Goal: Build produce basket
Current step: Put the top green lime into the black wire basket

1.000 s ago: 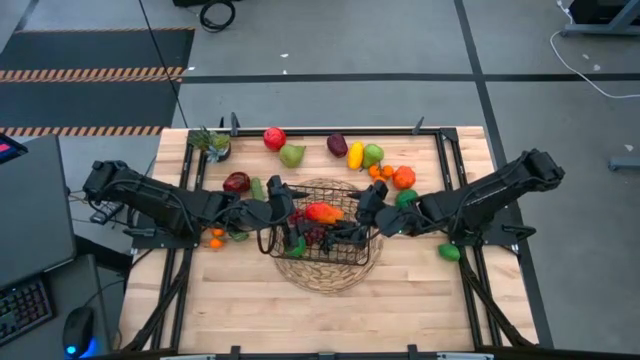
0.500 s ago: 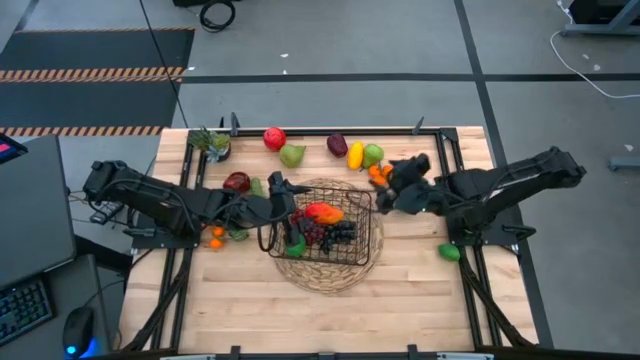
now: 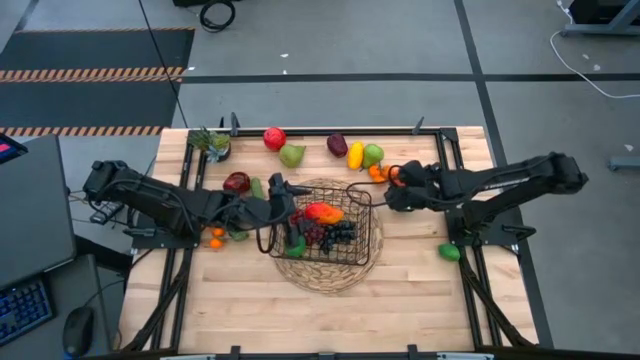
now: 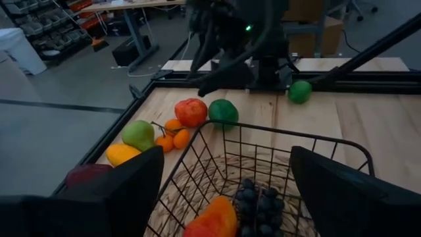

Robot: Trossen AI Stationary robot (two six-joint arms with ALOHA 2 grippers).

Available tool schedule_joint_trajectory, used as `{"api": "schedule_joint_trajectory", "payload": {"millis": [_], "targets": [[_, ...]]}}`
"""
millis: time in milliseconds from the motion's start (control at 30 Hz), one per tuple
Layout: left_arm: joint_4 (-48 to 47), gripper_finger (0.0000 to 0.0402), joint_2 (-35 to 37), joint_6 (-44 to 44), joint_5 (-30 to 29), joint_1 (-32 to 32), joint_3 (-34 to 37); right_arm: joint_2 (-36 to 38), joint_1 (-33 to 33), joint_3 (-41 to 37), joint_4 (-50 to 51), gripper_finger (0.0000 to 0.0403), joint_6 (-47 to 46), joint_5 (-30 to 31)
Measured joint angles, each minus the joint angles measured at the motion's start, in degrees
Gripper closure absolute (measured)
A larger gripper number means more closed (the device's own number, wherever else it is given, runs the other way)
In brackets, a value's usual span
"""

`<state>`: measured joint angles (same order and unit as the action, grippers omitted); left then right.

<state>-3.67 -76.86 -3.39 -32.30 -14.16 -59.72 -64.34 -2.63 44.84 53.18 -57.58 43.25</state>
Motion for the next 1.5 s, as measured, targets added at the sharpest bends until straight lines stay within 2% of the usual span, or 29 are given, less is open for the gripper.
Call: {"api": "schedule_joint_trajectory", "payload": {"millis": [200,433,600,1033,1500], "targets": [[-0.1,0.0065,0.0,0.0,0.1,-0.5,0.0,-0.3,2.1,-8.1,-1.7,0.0031,-8.4,-4.8],[-0.1,0.0065,0.0,0.0,0.1,-0.5,0.0,-0.3,2.4,-15.8,-12.7,0.0030,-9.0,-7.7],[-0.1,0.0065,0.0,0.0,0.0,-0.5,0.0,-0.1,2.4,-18.8,-15.6,0.0029,-12.2,-8.7],[-0.1,0.0065,0.0,0.0,0.0,-0.5,0.0,-0.2,-0.1,-19.8,-16.3,0.0032,-14.3,-10.7],[-0.1,0.0065,0.0,0.0,0.0,-0.5,0.0,-0.3,-3.7,-19.9,-21.3,0.0055,-13.9,-11.7]]}}
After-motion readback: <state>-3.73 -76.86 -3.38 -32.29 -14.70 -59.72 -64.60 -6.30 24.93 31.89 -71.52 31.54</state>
